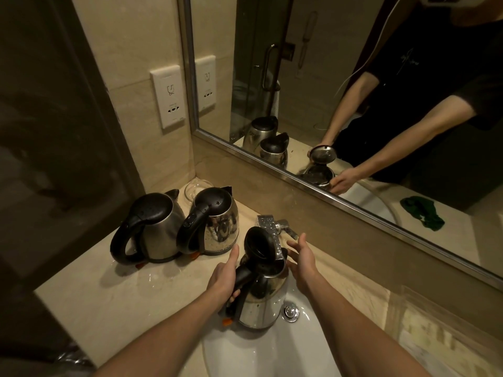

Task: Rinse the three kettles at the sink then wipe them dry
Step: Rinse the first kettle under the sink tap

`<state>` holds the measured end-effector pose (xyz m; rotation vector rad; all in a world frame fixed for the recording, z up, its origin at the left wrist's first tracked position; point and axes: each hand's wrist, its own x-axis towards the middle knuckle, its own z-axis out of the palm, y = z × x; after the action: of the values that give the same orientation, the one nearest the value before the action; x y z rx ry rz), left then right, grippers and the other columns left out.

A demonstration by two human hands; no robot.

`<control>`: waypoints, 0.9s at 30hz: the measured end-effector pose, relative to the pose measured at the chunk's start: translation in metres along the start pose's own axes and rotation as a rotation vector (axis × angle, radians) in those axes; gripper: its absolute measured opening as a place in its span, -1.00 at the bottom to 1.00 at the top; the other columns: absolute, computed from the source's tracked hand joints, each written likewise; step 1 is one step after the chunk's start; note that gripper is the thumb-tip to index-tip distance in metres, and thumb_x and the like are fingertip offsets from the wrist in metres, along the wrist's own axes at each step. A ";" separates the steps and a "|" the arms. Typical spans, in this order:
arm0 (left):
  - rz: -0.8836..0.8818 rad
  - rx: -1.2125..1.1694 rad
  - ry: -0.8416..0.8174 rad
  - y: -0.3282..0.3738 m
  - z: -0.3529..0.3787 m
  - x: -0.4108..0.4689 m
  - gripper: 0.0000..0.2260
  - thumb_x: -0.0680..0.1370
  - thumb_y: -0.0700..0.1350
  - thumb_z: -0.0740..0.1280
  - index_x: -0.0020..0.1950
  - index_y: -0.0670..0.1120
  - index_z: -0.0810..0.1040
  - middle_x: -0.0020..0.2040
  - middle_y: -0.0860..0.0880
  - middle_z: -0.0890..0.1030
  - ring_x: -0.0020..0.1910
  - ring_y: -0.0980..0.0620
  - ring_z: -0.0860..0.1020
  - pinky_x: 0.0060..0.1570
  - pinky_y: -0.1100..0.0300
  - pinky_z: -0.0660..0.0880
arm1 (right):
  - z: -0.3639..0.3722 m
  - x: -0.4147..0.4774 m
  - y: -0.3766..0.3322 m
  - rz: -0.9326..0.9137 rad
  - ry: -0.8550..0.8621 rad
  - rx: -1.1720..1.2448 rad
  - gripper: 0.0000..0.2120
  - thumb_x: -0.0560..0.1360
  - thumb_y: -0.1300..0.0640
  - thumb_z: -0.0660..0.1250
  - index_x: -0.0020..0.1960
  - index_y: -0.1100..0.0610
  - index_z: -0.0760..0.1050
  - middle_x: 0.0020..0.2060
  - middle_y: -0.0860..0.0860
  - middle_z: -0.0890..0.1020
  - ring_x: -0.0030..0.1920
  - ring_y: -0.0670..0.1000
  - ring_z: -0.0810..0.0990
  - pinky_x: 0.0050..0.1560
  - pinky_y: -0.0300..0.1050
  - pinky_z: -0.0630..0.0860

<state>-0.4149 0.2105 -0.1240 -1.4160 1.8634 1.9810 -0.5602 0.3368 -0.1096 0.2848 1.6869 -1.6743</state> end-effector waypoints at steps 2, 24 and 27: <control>-0.007 -0.008 0.007 0.001 0.001 0.000 -0.30 0.52 0.49 -0.01 -0.34 -0.11 0.45 -0.54 -0.04 0.45 -0.60 0.04 0.42 -0.51 0.22 0.36 | 0.001 -0.001 -0.001 0.001 -0.004 -0.001 -0.43 0.59 -0.29 0.00 0.21 0.15 0.46 0.18 0.12 0.48 0.27 0.19 0.44 0.35 0.12 0.33; -0.046 -0.008 0.028 -0.003 0.001 0.005 -0.24 0.45 0.55 -0.03 -0.08 -0.10 0.59 -0.35 -0.10 0.54 -0.49 0.00 0.49 -0.50 0.24 0.38 | 0.000 -0.003 0.000 -0.010 0.005 0.001 -0.38 0.59 -0.29 0.00 0.32 0.18 0.43 0.39 0.18 0.40 0.37 0.21 0.37 0.34 0.11 0.29; -0.046 -0.002 0.026 -0.004 0.001 0.005 -0.20 0.44 0.56 -0.03 -0.07 -0.14 0.59 -0.37 -0.10 0.52 -0.51 0.00 0.48 -0.50 0.25 0.38 | 0.000 -0.004 0.001 -0.004 0.007 -0.005 -0.38 0.59 -0.30 -0.01 0.32 0.17 0.43 0.39 0.18 0.40 0.37 0.22 0.37 0.34 0.14 0.29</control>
<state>-0.4155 0.2096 -0.1305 -1.4776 1.8229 1.9532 -0.5571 0.3386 -0.1084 0.2856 1.6973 -1.6734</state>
